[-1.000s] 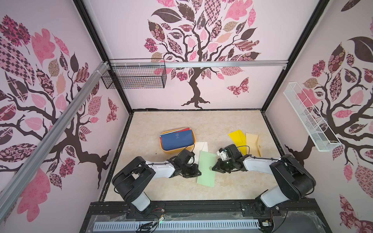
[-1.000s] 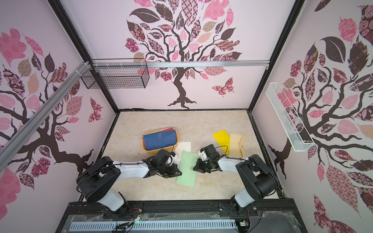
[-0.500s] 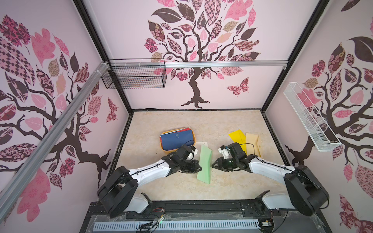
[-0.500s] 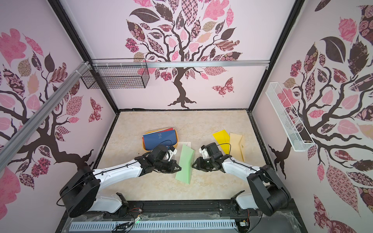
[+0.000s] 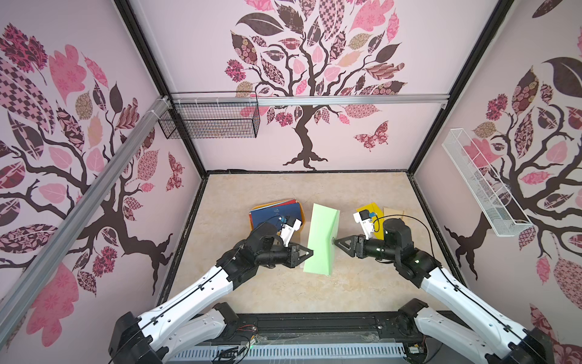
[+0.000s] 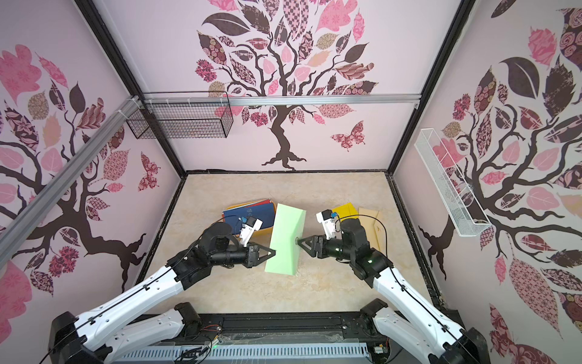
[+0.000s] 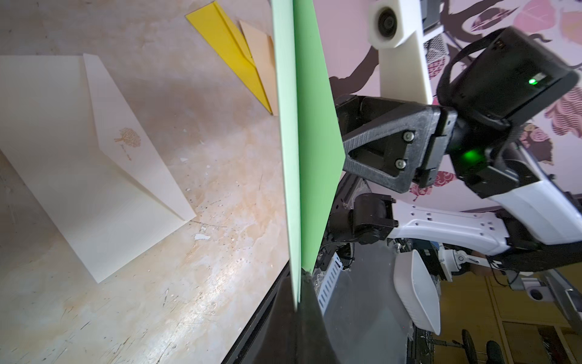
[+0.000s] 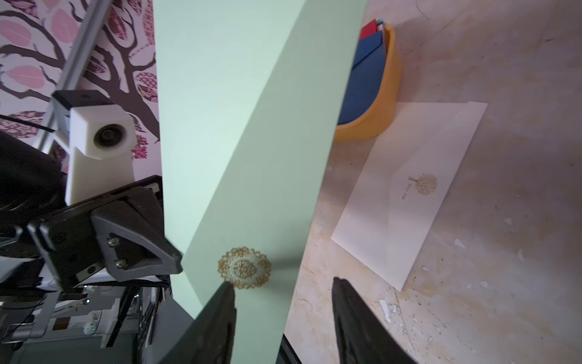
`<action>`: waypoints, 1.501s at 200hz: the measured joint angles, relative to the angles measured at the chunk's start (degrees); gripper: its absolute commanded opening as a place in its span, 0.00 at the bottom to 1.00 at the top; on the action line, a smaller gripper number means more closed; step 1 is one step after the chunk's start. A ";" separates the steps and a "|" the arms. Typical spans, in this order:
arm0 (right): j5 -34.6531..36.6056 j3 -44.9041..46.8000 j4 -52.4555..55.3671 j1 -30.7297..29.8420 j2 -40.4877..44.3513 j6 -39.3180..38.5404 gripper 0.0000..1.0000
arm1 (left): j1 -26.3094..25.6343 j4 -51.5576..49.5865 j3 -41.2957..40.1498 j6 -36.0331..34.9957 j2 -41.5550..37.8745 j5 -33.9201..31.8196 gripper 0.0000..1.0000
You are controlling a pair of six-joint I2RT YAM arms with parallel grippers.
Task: Put the sealed envelopes into the storage box
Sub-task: Pick up the envelope from the center of the board, then place the envelope in the storage box.
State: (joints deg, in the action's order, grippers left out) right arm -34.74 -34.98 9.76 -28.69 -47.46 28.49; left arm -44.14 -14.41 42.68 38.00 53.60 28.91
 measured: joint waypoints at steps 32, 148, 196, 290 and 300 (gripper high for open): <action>-4.17 2.45 -5.68 0.00 2.40 3.43 0.57 | 0.00 2.01 -0.26 1.07 -3.52 1.64 0.00; -12.68 2.21 -16.37 0.00 -0.11 12.28 0.10 | 0.02 5.75 -2.73 3.02 -4.20 4.33 0.06; -11.67 -0.48 -11.93 0.00 -0.11 8.66 0.00 | 0.02 4.28 -3.13 2.47 -4.66 1.57 0.56; -4.70 -22.71 7.80 -1.05 -15.41 -13.57 0.00 | 17.07 -23.06 -1.44 1.16 -20.98 -27.30 0.83; -3.54 -26.21 10.62 -1.14 -18.21 -16.11 0.00 | 20.15 -23.91 -1.44 1.01 -22.49 -27.12 0.83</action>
State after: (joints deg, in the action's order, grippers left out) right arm -38.28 -61.19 20.38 -29.82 -65.67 12.38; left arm -23.99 -38.33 41.23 39.00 31.11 1.78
